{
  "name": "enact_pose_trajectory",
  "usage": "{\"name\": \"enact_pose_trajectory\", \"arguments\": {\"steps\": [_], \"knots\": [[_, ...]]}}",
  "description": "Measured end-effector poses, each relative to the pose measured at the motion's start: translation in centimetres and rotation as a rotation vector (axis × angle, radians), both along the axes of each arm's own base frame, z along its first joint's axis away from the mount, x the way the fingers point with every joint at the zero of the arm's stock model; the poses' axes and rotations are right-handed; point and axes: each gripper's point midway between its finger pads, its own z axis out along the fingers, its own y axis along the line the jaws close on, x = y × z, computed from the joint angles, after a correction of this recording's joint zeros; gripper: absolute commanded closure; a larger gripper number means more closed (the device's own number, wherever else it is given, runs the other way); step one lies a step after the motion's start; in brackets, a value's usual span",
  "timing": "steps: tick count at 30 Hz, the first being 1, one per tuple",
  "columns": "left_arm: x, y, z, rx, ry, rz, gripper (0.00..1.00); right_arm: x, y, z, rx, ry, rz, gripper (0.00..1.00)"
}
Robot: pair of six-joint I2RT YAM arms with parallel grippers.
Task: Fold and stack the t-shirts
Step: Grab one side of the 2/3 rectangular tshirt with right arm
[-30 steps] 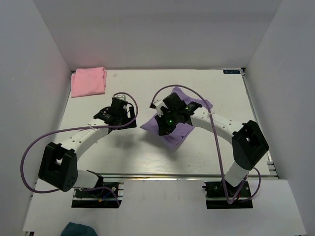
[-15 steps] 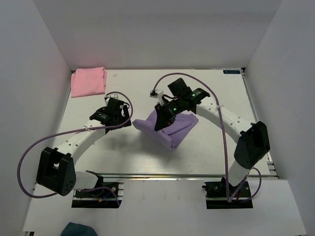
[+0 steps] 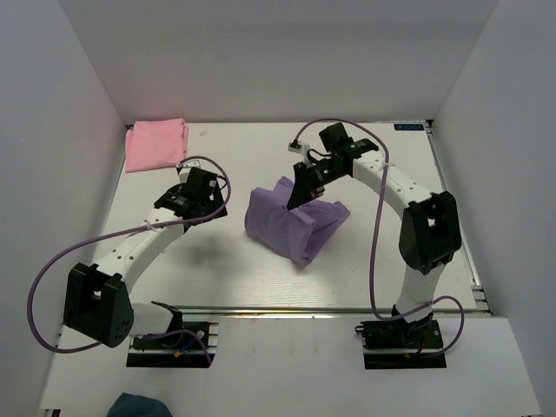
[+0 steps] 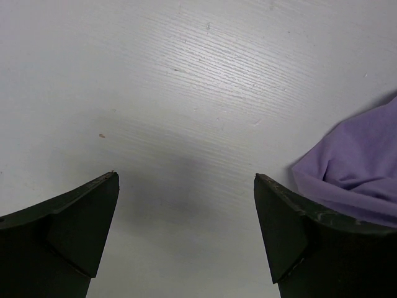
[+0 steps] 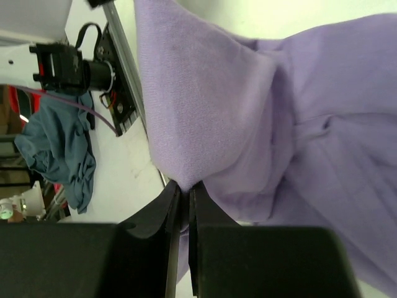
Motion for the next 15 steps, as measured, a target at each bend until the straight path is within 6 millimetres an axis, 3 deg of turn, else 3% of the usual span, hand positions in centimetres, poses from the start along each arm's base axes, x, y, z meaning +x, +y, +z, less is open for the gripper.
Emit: {"name": "enact_pose_trajectory", "arguments": {"steps": [15], "knots": [[0.4,-0.3,-1.0,0.010,0.042,-0.005,0.00,6.8,-3.9,-3.0,0.071,0.003,-0.060,1.00]]}}
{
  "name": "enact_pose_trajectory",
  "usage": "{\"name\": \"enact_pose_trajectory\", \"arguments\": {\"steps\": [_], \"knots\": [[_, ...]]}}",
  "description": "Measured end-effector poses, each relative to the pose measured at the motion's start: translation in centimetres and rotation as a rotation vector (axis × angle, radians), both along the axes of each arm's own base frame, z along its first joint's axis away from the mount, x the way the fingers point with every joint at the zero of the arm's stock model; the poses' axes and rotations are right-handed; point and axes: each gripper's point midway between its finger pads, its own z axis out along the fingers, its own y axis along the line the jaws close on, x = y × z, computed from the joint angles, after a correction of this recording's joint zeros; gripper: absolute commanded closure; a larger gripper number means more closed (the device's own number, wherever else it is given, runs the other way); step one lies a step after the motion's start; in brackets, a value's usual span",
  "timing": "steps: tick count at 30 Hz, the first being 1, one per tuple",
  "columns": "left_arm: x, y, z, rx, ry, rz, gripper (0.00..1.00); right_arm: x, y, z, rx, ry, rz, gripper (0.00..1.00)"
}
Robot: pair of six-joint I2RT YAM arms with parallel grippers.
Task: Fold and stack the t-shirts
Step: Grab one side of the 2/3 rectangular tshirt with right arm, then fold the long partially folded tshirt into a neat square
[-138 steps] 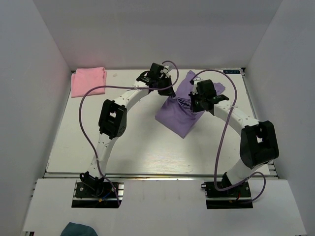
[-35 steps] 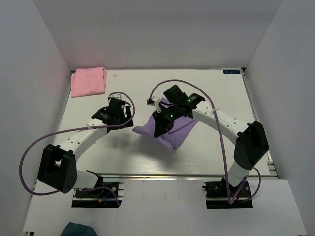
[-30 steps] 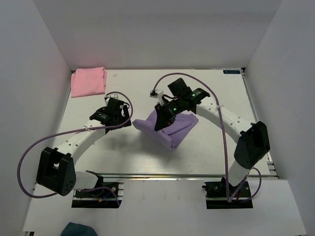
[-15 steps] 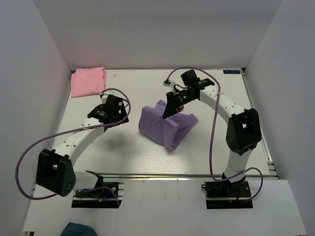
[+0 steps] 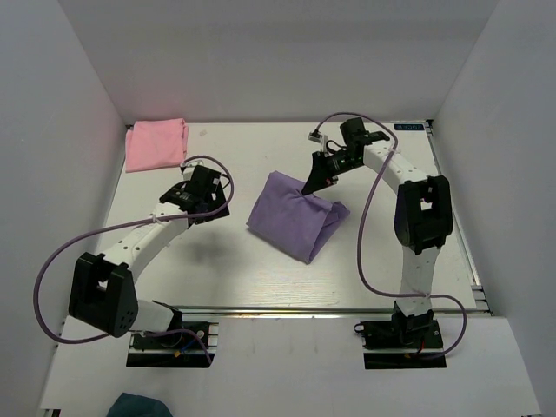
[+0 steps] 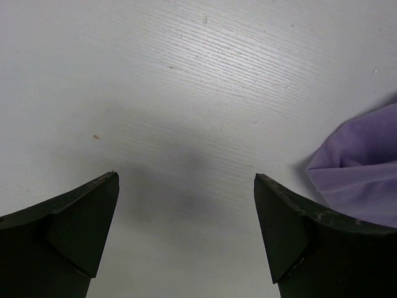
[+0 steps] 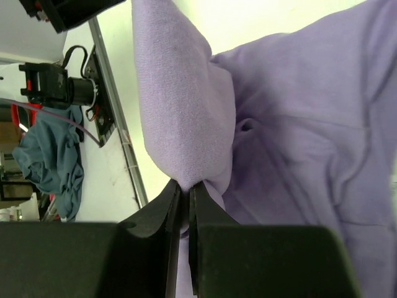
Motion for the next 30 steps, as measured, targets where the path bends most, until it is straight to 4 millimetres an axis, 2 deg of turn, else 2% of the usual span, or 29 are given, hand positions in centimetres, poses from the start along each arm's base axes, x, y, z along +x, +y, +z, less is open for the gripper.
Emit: {"name": "enact_pose_trajectory", "arguments": {"steps": [5,15,21,22,26,28,29,30], "knots": [[0.1,-0.2,-0.3,0.000,0.010,-0.006,0.00,2.1,-1.2,-1.3,0.002,0.010,-0.027,1.00],[0.7,-0.9,-1.4,-0.009,0.042,-0.024,0.00,3.8,-3.7,-3.8,-0.117,0.041,-0.125,1.00],[0.8,-1.3,-1.9,-0.022,0.059,-0.038,0.00,4.6,-4.1,-4.8,-0.165,0.039,-0.152,1.00],[0.8,-1.4,-1.9,-0.024,0.060,-0.040,0.00,4.9,-4.1,-4.9,-0.168,0.038,-0.154,0.98],[0.9,-1.7,-1.9,-0.033,0.059,-0.052,0.00,5.5,-4.2,-6.4,-0.197,0.046,-0.162,0.96],[1.0,-1.8,-1.8,-0.037,0.059,-0.056,0.00,5.9,-4.5,-7.4,-0.225,0.050,-0.175,0.79],[1.0,-1.9,-1.8,-0.039,0.059,-0.057,0.00,5.9,-4.6,-7.7,-0.238,0.055,-0.181,0.75],[1.1,-1.9,-1.9,-0.040,0.060,-0.058,0.00,6.1,-4.8,-8.1,-0.255,0.056,-0.188,0.59]]}}
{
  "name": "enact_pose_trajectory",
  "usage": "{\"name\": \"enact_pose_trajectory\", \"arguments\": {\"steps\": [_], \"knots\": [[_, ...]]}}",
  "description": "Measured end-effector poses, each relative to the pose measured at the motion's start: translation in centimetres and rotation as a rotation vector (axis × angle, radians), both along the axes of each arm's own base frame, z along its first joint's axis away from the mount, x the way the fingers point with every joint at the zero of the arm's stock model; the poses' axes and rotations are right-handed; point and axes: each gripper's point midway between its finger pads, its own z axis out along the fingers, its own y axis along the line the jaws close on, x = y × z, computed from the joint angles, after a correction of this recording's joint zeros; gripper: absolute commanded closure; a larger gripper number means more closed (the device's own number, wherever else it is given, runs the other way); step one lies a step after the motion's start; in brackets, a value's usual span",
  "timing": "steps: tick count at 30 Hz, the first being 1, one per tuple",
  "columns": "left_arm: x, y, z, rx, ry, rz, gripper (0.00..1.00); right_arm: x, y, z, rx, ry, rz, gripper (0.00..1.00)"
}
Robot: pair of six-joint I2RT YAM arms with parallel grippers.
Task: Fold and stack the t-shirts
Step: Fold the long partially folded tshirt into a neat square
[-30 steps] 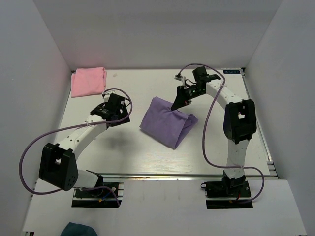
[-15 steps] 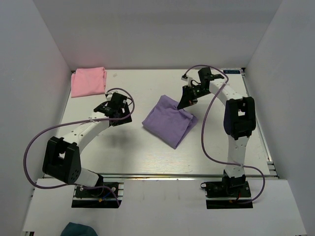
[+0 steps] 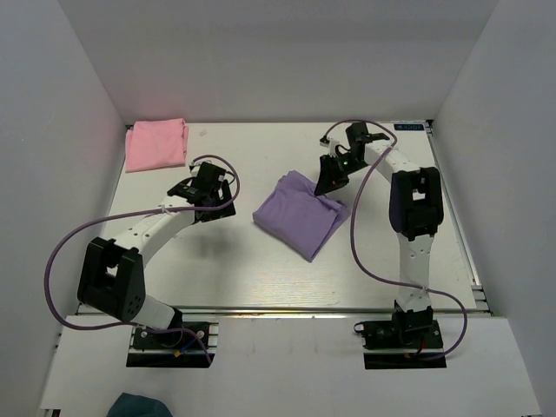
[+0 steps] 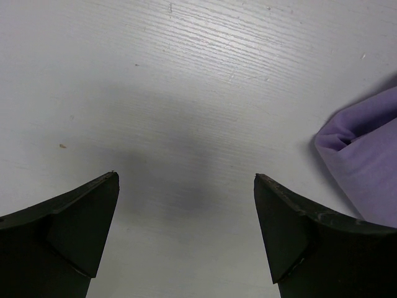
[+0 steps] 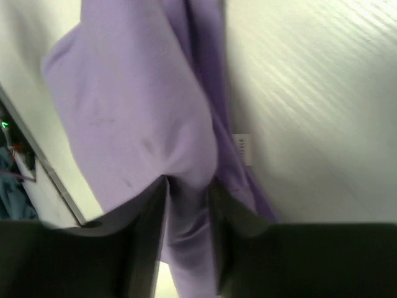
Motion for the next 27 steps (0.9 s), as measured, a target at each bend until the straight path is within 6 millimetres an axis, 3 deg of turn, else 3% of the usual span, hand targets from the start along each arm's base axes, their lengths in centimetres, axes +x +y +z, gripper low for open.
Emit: {"name": "enact_pose_trajectory", "arguments": {"steps": [1,3,10,15,19,23,27], "knots": [[0.0,0.0,-0.1,-0.001,0.002,-0.001,0.00,0.2,-0.2,-0.2,-0.015,-0.002,-0.009,0.47],[0.0,-0.1,-0.2,-0.003,0.008,-0.005,0.00,0.7,-0.5,-0.6,-0.046,-0.019,-0.028,0.10],[0.2,-0.5,-0.1,-0.018,0.003,-0.014,0.00,3.6,-2.3,-1.1,-0.211,-0.135,-0.147,0.10],[0.3,-0.6,-0.1,-0.023,-0.002,-0.019,0.00,3.0,-3.3,2.6,-0.286,-0.265,-0.222,0.10],[0.8,-1.6,0.7,-0.041,-0.015,-0.075,0.00,0.4,-2.0,6.2,-0.219,-0.342,-0.240,0.10],[3.0,-5.9,2.0,-0.160,-0.061,-0.248,0.00,-3.1,-0.3,6.4,-0.089,-0.292,-0.237,0.10],[3.9,-11.6,2.5,-0.345,-0.109,-0.483,0.00,-4.2,0.5,5.4,-0.009,-0.225,-0.232,0.10]]}}
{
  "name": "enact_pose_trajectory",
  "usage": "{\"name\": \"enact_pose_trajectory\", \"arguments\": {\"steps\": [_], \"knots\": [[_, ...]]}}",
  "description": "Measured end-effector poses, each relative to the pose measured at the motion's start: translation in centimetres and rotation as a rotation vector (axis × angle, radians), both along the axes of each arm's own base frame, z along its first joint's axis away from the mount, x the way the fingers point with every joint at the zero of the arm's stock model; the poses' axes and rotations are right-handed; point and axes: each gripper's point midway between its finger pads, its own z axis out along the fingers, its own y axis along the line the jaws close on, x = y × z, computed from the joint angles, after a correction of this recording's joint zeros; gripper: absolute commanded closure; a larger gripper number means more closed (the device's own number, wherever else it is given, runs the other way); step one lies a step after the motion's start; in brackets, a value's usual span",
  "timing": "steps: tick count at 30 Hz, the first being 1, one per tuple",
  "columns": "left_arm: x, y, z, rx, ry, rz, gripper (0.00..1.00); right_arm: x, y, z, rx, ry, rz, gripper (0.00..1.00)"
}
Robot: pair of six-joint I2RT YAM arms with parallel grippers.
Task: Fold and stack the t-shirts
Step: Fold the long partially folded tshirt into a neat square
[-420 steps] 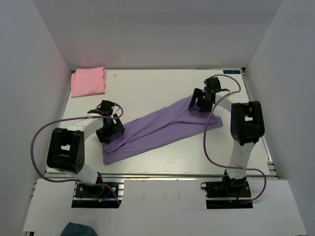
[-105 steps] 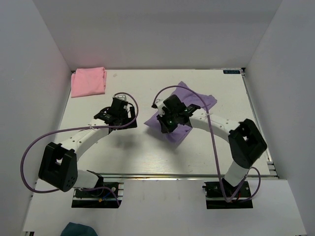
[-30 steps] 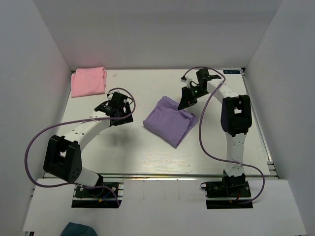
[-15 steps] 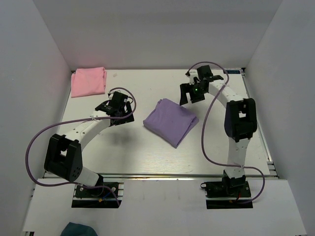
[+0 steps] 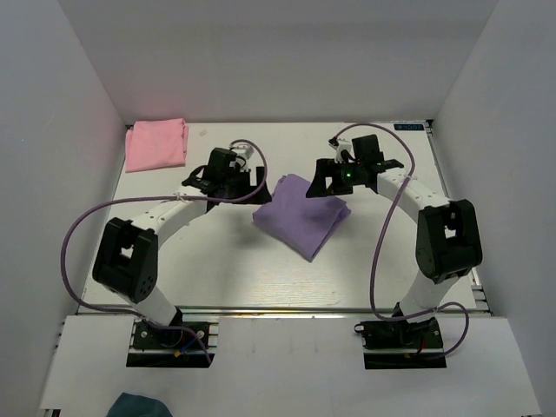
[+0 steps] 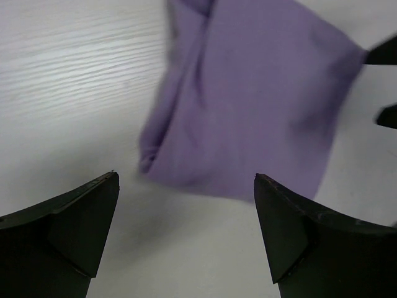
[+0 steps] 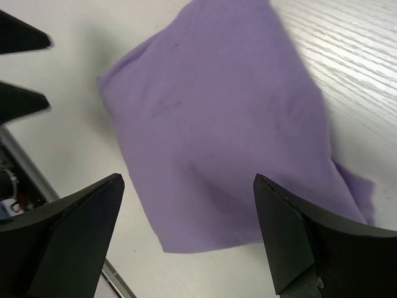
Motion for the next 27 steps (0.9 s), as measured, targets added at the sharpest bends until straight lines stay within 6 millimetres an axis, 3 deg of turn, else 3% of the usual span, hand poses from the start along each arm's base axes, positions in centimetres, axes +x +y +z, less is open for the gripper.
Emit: {"name": "enact_pose_trajectory", "arguments": {"steps": [3,7,12,17,27], "knots": [[0.3,-3.5,-0.3,-0.111,-0.018,-0.141,0.00,0.4,0.6,-0.1,0.059,0.018,0.005,0.10],[0.3,-5.7,-3.4,-0.151,0.032,-0.236,0.00,1.5,0.2,-1.5,0.105,0.057,-0.033,0.10],[-0.2,-5.9,-7.2,-0.140,0.112,-0.265,0.00,1.7,-1.3,-4.3,0.127,0.134,-0.089,0.10],[0.2,-5.9,-8.0,-0.136,0.116,-0.266,0.00,1.7,-2.2,-7.3,0.165,0.219,-0.114,0.10],[1.8,-6.3,-8.1,-0.116,0.107,-0.252,0.00,2.1,-2.3,-7.2,0.205,0.222,-0.099,0.10]]}}
